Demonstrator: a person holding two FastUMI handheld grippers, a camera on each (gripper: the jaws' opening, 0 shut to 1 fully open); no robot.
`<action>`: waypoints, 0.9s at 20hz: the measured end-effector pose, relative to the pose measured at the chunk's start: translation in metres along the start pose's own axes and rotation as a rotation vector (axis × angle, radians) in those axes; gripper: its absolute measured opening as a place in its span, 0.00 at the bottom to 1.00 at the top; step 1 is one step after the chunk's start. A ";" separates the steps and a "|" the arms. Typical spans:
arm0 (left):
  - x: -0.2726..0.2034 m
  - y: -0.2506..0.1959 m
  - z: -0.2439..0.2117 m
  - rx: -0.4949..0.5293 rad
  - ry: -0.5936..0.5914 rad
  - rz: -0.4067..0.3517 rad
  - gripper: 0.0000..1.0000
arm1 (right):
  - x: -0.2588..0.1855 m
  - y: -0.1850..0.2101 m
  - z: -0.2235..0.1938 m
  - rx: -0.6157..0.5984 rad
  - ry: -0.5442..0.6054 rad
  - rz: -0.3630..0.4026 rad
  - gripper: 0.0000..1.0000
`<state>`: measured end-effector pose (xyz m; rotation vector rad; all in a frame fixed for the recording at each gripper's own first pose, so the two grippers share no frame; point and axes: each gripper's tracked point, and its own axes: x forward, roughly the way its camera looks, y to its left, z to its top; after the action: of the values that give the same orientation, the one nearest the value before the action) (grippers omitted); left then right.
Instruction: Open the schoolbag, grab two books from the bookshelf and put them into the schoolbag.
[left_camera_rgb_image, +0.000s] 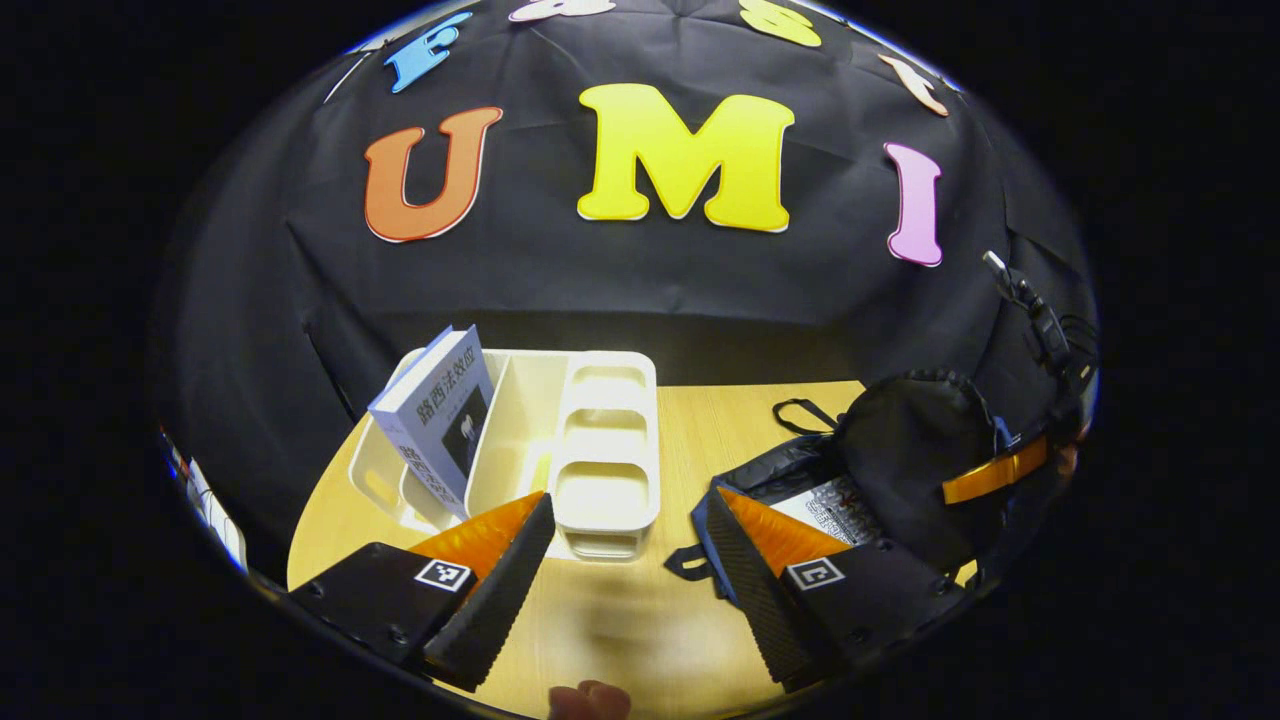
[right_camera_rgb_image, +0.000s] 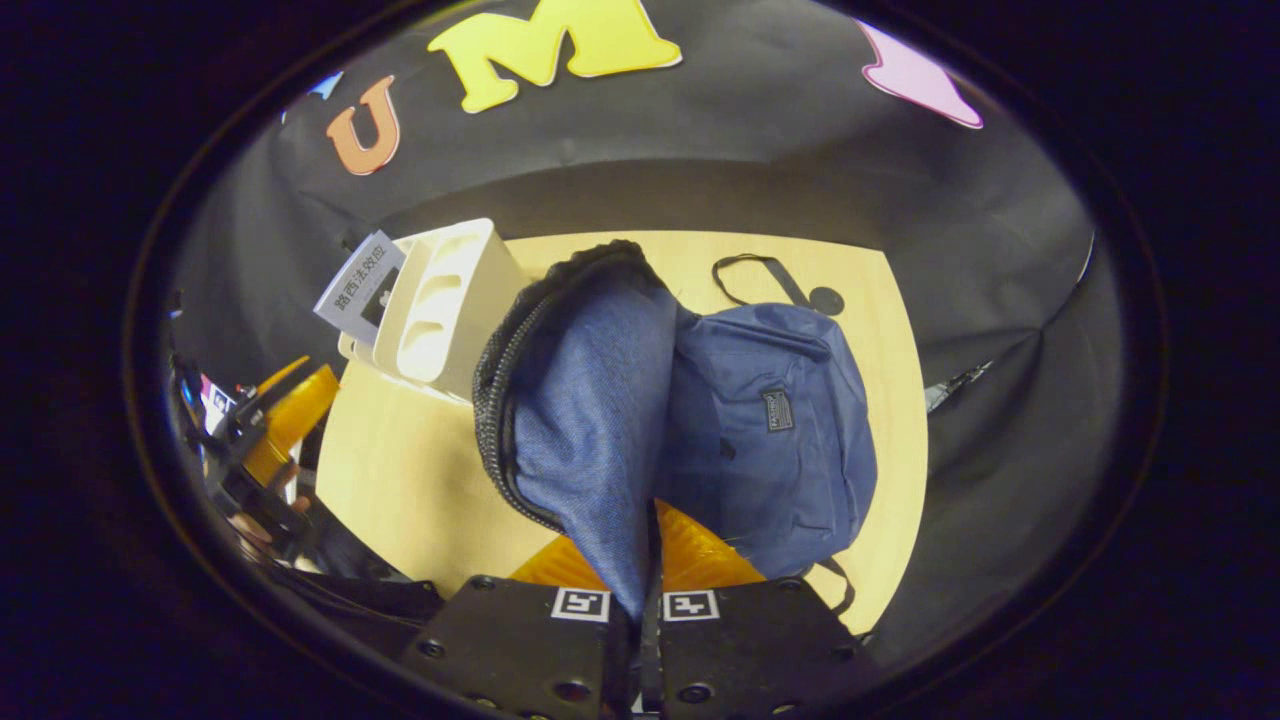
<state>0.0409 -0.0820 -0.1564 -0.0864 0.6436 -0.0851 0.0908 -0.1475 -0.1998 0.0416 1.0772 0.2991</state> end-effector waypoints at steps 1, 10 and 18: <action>-0.001 0.016 0.005 0.005 0.000 0.011 0.99 | 0.000 0.001 -0.001 -0.005 0.002 -0.004 0.05; 0.016 0.134 0.093 -0.058 -0.070 0.070 0.98 | 0.000 0.005 -0.004 0.007 0.005 -0.040 0.05; 0.076 0.172 0.073 -0.135 0.194 -0.002 0.98 | -0.002 0.002 -0.012 0.064 0.013 -0.056 0.05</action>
<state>0.1541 0.0846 -0.1616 -0.2107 0.8431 -0.0520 0.0791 -0.1470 -0.2032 0.0670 1.0991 0.2145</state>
